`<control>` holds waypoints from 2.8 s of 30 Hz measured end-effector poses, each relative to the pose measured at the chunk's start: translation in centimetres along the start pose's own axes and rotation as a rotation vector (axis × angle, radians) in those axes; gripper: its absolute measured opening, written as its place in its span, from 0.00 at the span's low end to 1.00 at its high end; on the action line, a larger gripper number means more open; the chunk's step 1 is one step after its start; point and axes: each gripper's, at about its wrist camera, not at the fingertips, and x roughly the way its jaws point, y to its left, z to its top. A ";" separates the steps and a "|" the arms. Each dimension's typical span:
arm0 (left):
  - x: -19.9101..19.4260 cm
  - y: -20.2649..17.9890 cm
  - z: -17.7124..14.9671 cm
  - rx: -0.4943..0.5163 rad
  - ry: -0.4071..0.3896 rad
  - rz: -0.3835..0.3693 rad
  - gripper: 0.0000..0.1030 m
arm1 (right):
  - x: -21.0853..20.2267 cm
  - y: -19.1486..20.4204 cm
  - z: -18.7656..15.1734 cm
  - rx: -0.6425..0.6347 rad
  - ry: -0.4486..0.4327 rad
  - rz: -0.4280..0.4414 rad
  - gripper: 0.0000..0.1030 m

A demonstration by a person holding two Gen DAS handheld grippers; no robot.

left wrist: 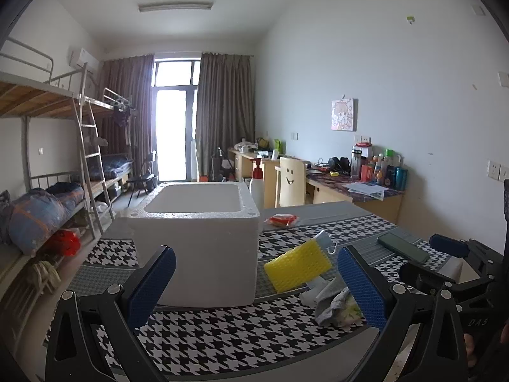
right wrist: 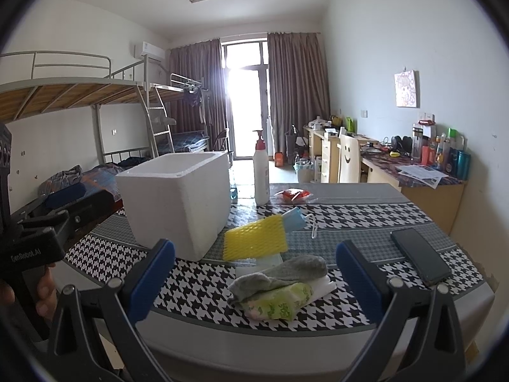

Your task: Organize soft objects

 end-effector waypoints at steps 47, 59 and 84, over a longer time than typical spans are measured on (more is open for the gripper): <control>7.0 -3.2 -1.6 0.071 0.190 -0.144 0.99 | 3.9 -3.7 -1.8 0.048 0.141 -0.044 0.99; 9.4 -4.7 -3.4 0.105 0.294 -0.222 0.99 | 5.1 -4.7 -3.5 0.065 0.210 -0.053 0.99; 15.3 -6.6 -6.2 0.199 0.445 -0.312 0.72 | 7.5 -6.3 -5.5 0.092 0.332 0.013 0.76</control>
